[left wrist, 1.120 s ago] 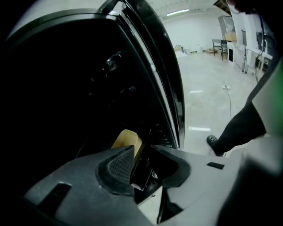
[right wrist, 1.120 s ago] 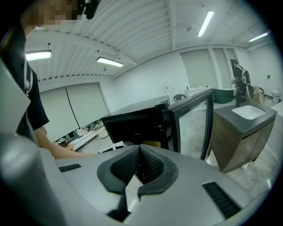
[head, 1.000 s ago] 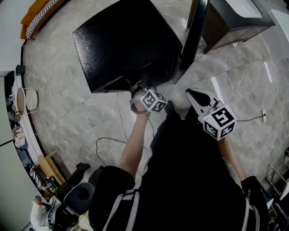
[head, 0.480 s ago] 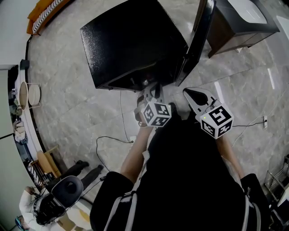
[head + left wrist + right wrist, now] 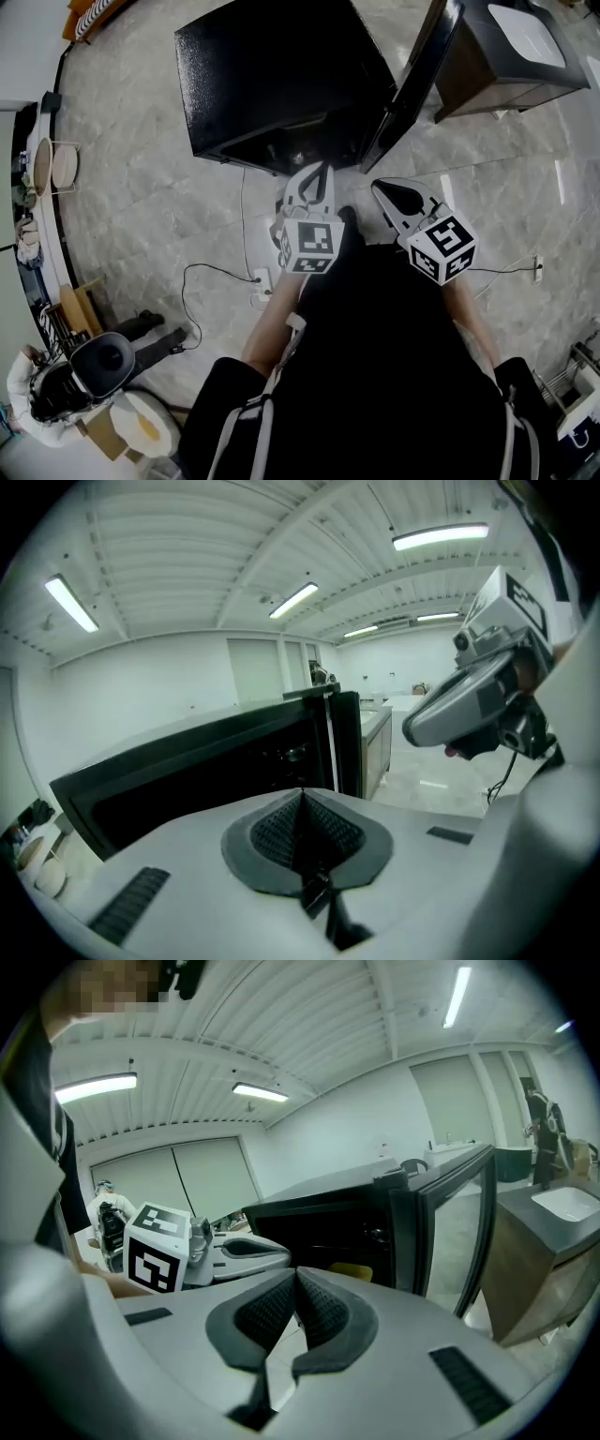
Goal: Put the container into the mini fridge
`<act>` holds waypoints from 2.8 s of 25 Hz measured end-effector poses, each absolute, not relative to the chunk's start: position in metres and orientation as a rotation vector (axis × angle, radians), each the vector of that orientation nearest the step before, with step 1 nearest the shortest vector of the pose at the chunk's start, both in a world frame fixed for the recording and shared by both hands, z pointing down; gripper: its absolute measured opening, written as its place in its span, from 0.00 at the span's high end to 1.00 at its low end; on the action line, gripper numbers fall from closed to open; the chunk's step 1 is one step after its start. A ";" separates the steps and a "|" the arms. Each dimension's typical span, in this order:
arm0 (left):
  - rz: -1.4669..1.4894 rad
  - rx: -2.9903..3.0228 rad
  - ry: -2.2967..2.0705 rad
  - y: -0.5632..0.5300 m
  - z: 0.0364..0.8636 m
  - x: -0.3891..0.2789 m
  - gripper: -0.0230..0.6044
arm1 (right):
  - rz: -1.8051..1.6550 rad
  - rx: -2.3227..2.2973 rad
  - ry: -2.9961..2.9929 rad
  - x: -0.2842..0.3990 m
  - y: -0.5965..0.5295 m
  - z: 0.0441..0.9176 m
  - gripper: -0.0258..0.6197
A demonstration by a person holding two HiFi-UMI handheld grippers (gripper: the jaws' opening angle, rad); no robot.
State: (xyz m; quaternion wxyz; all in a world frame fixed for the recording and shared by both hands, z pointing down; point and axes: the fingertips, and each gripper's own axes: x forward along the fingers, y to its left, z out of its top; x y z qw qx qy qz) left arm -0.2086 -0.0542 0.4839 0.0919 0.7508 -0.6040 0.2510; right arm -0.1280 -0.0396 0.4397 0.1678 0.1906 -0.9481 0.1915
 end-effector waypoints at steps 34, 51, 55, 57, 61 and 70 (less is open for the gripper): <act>0.254 1.876 -2.028 -0.013 0.411 0.077 0.91 | 0.586 0.058 -2.819 0.132 -0.050 0.411 0.93; 0.176 1.745 -2.234 0.043 0.357 0.055 0.91 | 0.428 -0.178 -2.934 0.110 -0.037 0.371 0.93; 0.166 1.729 -2.252 0.053 0.356 0.045 0.91 | 0.369 -0.137 -2.945 0.101 -0.030 0.365 0.93; 0.161 1.725 -2.249 0.058 0.357 0.042 0.91 | 0.358 -0.128 -2.949 0.100 -0.027 0.363 0.93; 0.163 1.739 -2.230 0.062 0.358 0.040 0.91 | 0.383 -0.110 -2.938 0.102 -0.023 0.365 0.93; 0.179 1.753 -2.203 0.066 0.363 0.047 0.91 | 0.385 -0.095 -2.935 0.110 -0.017 0.364 0.93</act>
